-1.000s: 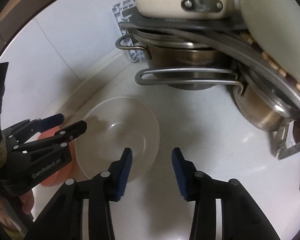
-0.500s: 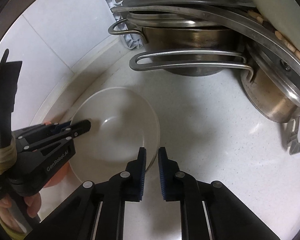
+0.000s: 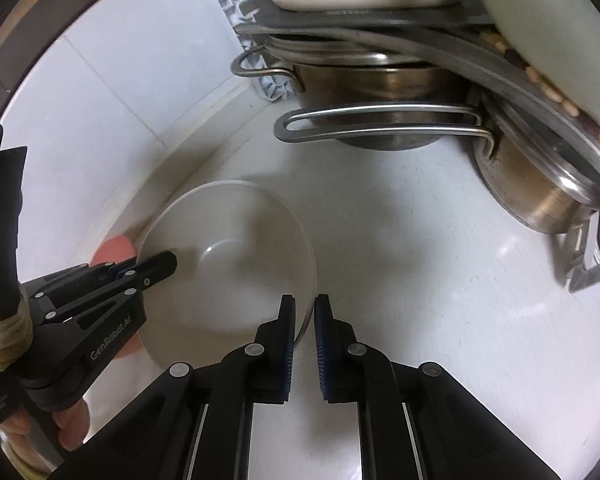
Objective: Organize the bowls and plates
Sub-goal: 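Close both grippers on the white bowl rim, then lift and carry the white bowl with both grippers over the red bowl, then lower the white bowl into the red bowl and open both grippers, then move both tools to the rim of the pink bowl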
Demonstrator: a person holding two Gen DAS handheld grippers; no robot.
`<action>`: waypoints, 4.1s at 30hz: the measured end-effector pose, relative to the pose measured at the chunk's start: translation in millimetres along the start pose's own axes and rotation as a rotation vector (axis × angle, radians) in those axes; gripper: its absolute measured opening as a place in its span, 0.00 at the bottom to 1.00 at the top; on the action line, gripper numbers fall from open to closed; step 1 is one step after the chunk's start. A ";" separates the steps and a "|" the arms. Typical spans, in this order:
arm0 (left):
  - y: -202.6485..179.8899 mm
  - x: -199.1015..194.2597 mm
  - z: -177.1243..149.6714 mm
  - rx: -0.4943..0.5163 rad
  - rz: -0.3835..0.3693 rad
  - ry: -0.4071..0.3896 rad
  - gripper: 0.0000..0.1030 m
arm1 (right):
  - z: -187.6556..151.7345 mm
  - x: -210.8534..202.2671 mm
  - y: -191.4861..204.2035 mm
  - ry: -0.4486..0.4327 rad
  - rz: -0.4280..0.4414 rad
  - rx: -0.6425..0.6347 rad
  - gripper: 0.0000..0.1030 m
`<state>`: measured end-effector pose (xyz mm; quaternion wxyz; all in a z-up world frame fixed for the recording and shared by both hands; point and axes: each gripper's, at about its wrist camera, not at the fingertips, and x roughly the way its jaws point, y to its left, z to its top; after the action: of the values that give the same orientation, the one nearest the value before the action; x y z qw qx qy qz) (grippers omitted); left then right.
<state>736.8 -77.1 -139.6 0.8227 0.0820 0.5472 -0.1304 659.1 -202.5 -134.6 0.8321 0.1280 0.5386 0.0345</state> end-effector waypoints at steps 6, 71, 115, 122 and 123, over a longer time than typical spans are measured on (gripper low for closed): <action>-7.1 -33.4 -18.7 -0.016 0.000 -0.025 0.08 | -15.5 -33.4 5.2 -0.028 0.008 -0.029 0.11; -106.7 -147.0 -250.3 -0.032 -0.053 0.019 0.10 | -231.7 -163.3 -34.9 -0.030 -0.018 -0.161 0.12; -101.9 -157.8 -254.2 -0.031 -0.016 -0.045 0.66 | -234.8 -165.6 -29.5 -0.063 -0.033 -0.236 0.48; -78.0 -181.9 -241.8 -0.057 0.072 -0.137 0.81 | -217.8 -175.7 -12.5 -0.128 -0.030 -0.267 0.65; -73.3 -184.2 -239.0 -0.066 0.082 -0.145 0.83 | -214.0 -175.7 -8.8 -0.134 -0.026 -0.273 0.67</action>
<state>436.7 -57.5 -62.0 0.8670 0.0674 0.4865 -0.0840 391.4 -207.8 -63.7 0.8762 0.0089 0.4738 0.0881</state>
